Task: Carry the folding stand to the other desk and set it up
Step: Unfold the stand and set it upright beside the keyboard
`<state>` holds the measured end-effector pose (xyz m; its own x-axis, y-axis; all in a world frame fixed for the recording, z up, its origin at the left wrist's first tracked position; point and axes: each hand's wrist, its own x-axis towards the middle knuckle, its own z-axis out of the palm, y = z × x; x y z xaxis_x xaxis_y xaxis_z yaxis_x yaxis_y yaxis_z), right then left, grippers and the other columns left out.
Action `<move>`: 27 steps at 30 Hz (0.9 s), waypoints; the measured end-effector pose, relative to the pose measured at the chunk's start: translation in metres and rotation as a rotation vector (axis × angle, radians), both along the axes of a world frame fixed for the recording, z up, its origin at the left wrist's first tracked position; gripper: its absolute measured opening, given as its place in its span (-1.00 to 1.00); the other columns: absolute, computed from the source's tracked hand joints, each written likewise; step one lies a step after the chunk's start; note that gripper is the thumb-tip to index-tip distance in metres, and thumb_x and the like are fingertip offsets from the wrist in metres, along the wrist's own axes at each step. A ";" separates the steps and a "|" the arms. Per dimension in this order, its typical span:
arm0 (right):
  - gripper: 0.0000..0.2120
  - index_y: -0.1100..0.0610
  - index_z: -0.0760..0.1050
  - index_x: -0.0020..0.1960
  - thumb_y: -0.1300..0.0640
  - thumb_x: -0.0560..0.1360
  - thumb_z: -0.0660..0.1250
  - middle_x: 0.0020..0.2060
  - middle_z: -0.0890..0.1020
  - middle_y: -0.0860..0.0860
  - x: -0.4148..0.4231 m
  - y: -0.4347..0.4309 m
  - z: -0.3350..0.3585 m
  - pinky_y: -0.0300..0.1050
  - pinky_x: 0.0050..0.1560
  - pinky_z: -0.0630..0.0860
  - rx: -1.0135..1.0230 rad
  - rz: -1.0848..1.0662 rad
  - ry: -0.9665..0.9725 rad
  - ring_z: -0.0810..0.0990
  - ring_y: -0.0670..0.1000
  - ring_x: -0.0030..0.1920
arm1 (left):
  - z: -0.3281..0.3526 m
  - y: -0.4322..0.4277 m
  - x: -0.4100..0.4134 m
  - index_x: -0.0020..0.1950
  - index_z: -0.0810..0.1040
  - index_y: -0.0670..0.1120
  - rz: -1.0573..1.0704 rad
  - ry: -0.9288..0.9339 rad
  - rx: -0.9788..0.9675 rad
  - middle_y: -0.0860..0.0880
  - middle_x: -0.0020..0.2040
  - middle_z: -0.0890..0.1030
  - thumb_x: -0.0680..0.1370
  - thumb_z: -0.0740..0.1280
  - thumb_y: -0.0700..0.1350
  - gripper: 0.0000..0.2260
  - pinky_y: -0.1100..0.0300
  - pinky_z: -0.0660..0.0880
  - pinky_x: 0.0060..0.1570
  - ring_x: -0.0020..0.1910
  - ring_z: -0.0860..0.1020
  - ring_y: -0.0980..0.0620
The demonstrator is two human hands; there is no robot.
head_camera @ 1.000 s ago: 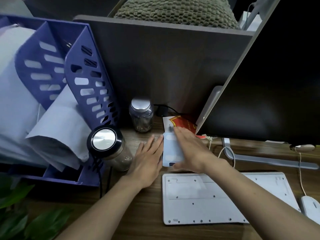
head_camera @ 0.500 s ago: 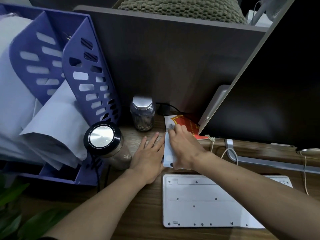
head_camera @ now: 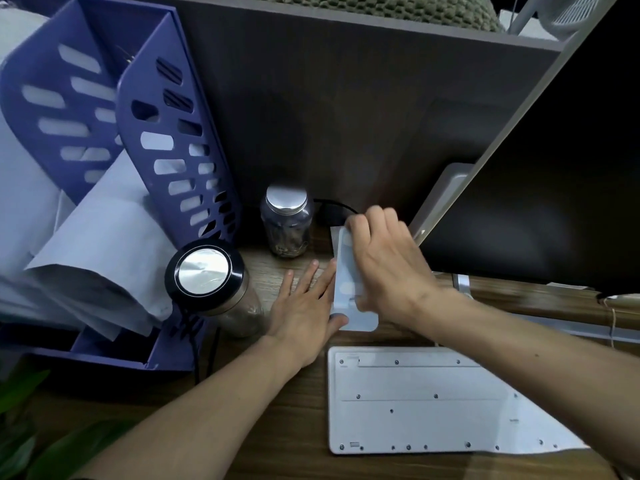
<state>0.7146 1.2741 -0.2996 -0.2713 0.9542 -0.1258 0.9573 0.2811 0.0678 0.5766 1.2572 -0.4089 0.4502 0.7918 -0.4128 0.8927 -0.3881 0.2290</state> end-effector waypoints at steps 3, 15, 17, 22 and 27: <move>-0.16 0.19 0.36 0.21 0.09 0.02 0.65 0.06 0.43 0.13 -0.001 0.011 0.008 0.01 -0.01 0.48 0.028 -0.027 0.007 0.38 0.12 0.00 | 0.000 0.000 0.000 0.70 -0.14 0.03 0.003 -0.002 -0.002 0.07 0.73 -0.13 0.69 0.03 0.21 -0.35 -0.16 -0.19 0.66 0.70 -0.24 -0.01; 0.03 0.21 0.14 0.56 -0.06 0.27 0.60 0.48 0.29 0.18 0.004 -0.018 0.009 0.02 0.54 0.05 0.011 0.023 0.135 0.16 0.22 0.53 | 0.004 0.000 -0.001 0.69 -0.06 0.01 0.021 -0.077 -0.019 0.04 0.73 -0.13 0.69 0.11 0.16 -0.36 -0.13 -0.21 0.66 0.70 -0.22 -0.02; -0.11 0.15 0.18 0.55 -0.07 0.37 0.52 0.52 0.27 0.10 0.009 -0.038 0.017 -0.17 0.49 -0.07 0.012 0.014 0.338 0.11 0.12 0.57 | 0.002 -0.003 -0.003 0.70 -0.01 0.04 0.041 -0.149 -0.032 0.04 0.73 -0.14 0.68 0.14 0.11 -0.38 -0.12 -0.20 0.67 0.70 -0.23 -0.01; -0.54 0.03 0.43 0.38 -0.13 0.54 0.31 0.31 0.50 -0.11 0.023 -0.082 0.008 -0.56 0.20 0.24 0.034 -0.304 0.796 0.42 -0.24 0.25 | 0.002 -0.024 -0.006 0.68 -0.27 0.06 0.318 -0.528 -0.210 0.08 0.73 -0.20 0.68 0.20 -0.06 -0.25 -0.01 -0.12 0.69 0.68 -0.22 0.14; -0.69 -0.06 0.51 0.17 -0.15 0.63 0.08 0.03 0.58 -0.17 0.026 -0.085 -0.004 -0.49 -0.12 0.39 -0.203 -0.748 1.120 0.54 -0.22 0.06 | 0.028 -0.035 0.009 0.69 -0.13 0.16 0.766 -0.924 -0.360 0.12 0.70 0.09 0.70 0.14 0.10 -0.37 0.11 0.09 0.56 0.61 0.09 0.18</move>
<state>0.7404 1.1889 -0.3037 0.2494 0.9080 -0.3365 0.3979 -0.4129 -0.8193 0.5853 1.2223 -0.3814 0.1606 0.8856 -0.4359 0.3101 0.3740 0.8740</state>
